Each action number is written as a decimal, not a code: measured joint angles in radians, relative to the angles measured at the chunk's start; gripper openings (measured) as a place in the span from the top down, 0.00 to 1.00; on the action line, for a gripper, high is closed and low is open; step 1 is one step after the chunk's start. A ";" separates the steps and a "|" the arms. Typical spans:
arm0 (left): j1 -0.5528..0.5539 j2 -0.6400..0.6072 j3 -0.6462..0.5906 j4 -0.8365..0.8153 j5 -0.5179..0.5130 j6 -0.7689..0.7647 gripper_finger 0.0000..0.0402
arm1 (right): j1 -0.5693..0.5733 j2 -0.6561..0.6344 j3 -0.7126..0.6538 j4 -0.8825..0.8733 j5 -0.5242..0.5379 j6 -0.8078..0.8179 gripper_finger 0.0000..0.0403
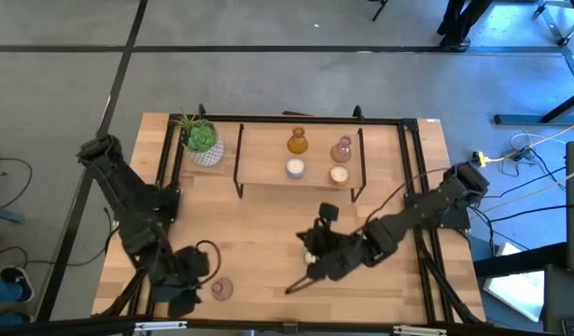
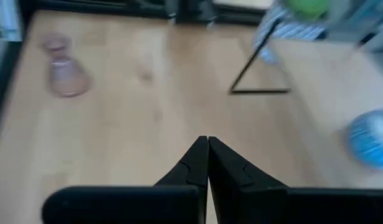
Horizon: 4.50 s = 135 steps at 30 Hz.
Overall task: Pick & Place candle stick holders
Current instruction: Put the pink candle holder on the shelf aligned with the yellow and pink candle holders
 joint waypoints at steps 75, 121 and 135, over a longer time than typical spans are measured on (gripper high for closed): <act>0.052 0.539 -0.060 0.248 -0.939 0.229 0.58 | -0.059 -0.003 0.000 -0.045 -0.082 -0.017 0.97; 0.149 0.606 -0.413 1.173 -1.215 0.458 0.58 | -0.059 -0.004 0.000 -0.046 -0.089 0.005 0.98; 0.212 0.605 -0.412 1.202 -1.152 0.509 0.59 | -0.059 -0.003 0.000 -0.048 -0.089 0.005 0.98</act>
